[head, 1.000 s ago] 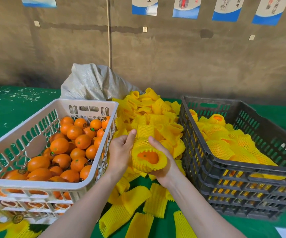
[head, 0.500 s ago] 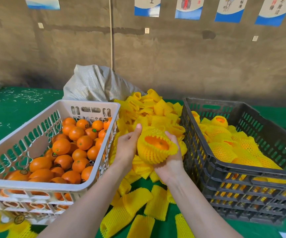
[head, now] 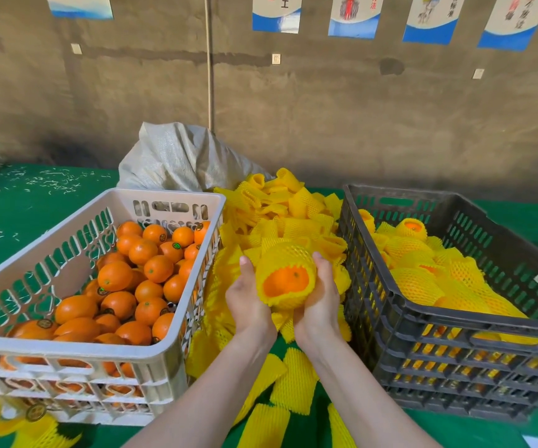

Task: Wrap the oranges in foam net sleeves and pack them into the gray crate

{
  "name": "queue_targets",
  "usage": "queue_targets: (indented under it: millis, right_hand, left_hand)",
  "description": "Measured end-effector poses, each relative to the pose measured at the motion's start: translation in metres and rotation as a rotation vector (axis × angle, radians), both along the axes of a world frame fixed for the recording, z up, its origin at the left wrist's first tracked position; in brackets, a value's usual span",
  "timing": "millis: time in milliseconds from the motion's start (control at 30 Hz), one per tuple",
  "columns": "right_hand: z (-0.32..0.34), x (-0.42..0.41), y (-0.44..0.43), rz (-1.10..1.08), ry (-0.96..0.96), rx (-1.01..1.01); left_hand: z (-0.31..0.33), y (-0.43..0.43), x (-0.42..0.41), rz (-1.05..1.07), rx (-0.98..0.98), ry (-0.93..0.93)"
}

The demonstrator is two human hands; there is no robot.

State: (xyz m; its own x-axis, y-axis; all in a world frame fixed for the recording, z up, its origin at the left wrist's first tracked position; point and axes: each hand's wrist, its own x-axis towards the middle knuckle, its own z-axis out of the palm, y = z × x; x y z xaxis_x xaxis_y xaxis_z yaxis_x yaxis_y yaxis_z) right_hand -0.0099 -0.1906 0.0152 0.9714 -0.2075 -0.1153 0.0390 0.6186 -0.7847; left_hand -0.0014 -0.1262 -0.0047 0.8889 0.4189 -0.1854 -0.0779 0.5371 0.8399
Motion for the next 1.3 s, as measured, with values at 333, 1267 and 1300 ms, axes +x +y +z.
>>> queue_targets:
  millis: [333, 1267, 1300]
  right_hand:
    - [0.003, -0.001, -0.009, -0.067, -0.192, -0.362]
    - [0.003, 0.017, -0.029, 0.108, -0.2, -0.401]
    - [0.003, 0.017, -0.029, 0.088, -0.187, -0.406]
  left_hand:
    - [0.022, 0.022, 0.001, -0.614, -0.179, 0.055]
    - [0.018, 0.02, 0.003, -0.812, -0.245, 0.062]
    - [0.018, 0.02, 0.003, -0.776, -0.226, 0.026]
